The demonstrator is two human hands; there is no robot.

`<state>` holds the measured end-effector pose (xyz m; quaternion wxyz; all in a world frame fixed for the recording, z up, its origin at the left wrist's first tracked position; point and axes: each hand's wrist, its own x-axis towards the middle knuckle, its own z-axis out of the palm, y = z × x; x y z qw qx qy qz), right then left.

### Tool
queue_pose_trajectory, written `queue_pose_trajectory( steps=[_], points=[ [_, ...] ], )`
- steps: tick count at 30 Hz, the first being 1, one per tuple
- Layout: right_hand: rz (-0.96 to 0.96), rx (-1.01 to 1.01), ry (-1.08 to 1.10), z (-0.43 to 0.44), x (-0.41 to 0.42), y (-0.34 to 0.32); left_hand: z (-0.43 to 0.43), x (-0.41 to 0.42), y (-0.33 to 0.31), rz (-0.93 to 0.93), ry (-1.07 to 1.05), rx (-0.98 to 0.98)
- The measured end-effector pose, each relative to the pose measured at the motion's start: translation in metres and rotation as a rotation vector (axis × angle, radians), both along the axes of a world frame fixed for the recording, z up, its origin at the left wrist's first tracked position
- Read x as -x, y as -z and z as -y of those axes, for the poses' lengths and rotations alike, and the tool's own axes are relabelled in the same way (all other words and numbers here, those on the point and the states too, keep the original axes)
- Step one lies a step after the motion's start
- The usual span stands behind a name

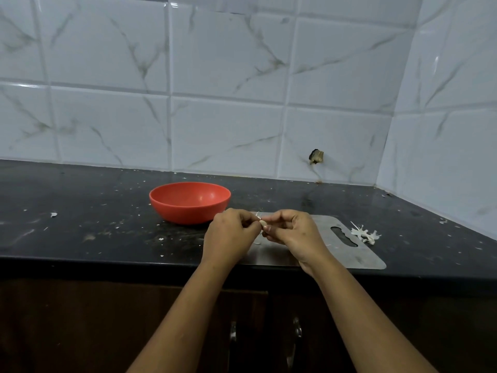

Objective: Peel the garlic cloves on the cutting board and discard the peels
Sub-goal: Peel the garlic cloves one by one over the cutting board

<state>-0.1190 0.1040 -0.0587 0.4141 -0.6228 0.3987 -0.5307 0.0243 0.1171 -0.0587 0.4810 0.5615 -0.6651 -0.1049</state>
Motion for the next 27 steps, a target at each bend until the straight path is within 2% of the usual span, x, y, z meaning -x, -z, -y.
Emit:
queue_pose_trajectory(
  steps=[8, 14, 27],
  points=[
    [-0.055, 0.053, 0.006, -0.0045, -0.0016, -0.0003, -0.0016, -0.0017, -0.0025, 0.007, 0.008, -0.024],
    [-0.06, 0.061, -0.022, -0.0055, -0.0014, -0.0025, -0.0021, -0.0032, -0.0053, -0.175, 0.097, -0.093],
    [0.027, 0.002, -0.06, 0.0004, 0.0006, -0.0025, 0.0023, 0.0015, -0.0056, -0.423, 0.11, -0.171]
  ],
)
